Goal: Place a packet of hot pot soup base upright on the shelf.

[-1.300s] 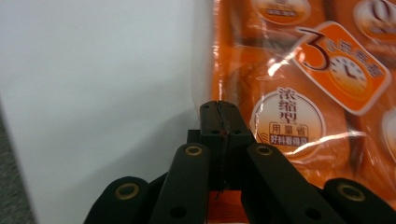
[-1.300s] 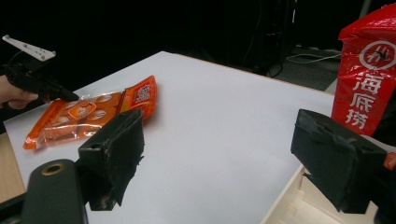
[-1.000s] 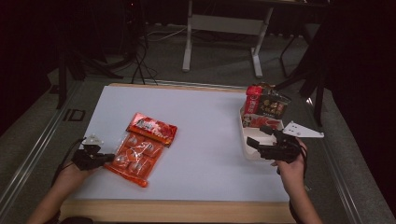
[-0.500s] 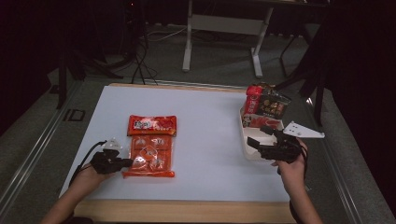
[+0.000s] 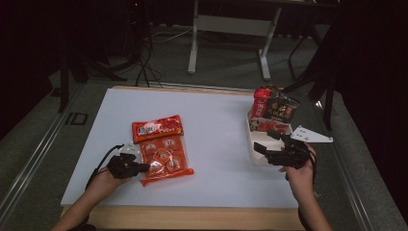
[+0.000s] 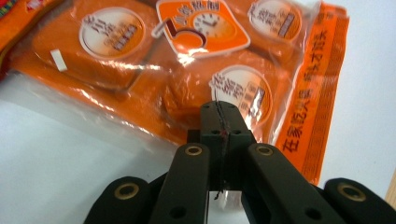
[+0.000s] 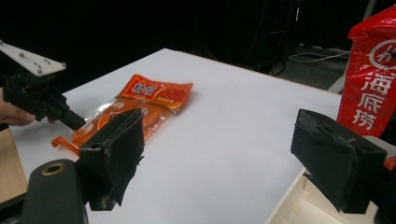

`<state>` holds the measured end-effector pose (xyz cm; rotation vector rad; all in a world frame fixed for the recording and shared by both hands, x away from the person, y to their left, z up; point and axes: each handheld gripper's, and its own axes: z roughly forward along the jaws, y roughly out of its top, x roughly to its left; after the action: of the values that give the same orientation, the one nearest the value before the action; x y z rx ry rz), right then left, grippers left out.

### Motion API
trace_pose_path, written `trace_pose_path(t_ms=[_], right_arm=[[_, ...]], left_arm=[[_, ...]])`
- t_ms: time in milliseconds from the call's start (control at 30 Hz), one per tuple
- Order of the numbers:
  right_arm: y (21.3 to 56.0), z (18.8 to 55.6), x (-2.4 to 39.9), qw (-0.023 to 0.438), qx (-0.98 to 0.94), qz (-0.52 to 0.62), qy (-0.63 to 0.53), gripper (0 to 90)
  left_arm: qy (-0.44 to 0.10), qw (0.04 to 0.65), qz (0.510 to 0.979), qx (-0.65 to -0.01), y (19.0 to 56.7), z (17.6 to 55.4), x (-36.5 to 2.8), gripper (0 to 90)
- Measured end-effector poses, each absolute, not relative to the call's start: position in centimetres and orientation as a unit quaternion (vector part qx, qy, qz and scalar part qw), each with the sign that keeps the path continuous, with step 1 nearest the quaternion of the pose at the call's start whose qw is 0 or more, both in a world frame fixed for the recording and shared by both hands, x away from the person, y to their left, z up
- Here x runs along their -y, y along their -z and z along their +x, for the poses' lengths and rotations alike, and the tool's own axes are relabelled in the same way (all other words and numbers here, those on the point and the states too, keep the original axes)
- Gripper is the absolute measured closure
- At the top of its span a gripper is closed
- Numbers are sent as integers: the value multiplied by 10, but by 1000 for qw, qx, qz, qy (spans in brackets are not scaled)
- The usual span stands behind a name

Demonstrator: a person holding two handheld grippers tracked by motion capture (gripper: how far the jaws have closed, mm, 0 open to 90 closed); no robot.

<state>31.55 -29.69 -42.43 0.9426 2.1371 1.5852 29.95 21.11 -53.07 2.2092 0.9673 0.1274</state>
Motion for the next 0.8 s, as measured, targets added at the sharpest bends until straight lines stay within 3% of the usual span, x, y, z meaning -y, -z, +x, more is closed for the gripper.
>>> trace_pose_path(t_ms=[333, 800], right_arm=[[425, 315, 296, 156, -749, 328, -554, 171], [427, 316, 295, 152, -752, 327, -551, 171]], left_arm=[[-124, 350, 823, -429, 526, 329, -230, 898], [-110, 339, 828, -433, 537, 350, -222, 899]])
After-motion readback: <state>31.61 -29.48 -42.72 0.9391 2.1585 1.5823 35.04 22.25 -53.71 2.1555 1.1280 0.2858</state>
